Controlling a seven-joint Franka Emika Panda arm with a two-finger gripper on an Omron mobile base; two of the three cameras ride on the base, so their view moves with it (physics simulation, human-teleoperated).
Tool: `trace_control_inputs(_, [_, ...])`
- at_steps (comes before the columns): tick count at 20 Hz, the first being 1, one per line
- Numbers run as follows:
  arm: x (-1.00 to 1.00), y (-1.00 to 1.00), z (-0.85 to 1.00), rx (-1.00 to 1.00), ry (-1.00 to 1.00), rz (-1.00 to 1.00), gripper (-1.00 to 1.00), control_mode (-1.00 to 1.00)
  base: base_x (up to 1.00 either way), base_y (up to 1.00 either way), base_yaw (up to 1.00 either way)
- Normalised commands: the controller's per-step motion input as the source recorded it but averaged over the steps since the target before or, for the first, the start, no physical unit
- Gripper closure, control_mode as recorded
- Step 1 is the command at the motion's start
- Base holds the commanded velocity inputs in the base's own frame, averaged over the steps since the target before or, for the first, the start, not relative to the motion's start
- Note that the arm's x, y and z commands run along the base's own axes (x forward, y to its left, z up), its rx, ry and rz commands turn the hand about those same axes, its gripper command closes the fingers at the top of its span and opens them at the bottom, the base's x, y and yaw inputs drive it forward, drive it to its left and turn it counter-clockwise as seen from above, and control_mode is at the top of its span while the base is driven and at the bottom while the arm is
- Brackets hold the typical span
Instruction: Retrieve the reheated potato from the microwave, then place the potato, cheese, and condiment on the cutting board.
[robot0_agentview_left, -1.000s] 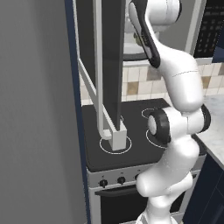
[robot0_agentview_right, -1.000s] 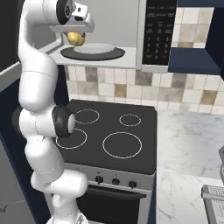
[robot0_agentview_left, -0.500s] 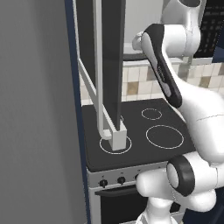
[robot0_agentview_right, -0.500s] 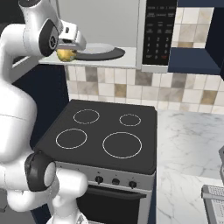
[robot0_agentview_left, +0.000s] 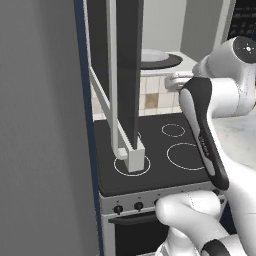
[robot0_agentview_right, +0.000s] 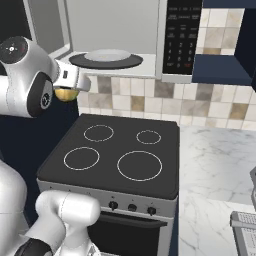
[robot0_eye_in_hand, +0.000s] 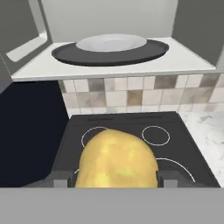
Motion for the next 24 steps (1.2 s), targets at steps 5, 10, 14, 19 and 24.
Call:
trace_control_inputs(5, [-0.42,-0.07,-0.26,0.0,0.16,-0.02,1.0,-1.0,0.0,0.0,0.0])
trace_control_inputs(10, [-0.03,-0.02,-0.16,0.0,0.11,-0.01,1.0,-1.0,0.0,0.0,0.0])
trace_control_inputs(14, [-0.08,-0.04,-0.01,0.0,0.02,-0.02,1.0,1.0,-0.5,-0.03,-0.02])
trace_control_inputs(19, [0.0,0.0,0.0,0.0,0.0,0.0,1.0,1.0,-1.0,0.0,-0.08])
trace_control_inputs(24, [0.0,0.0,0.0,0.0,0.0,0.0,1.0,1.0,-0.88,0.01,-0.25])
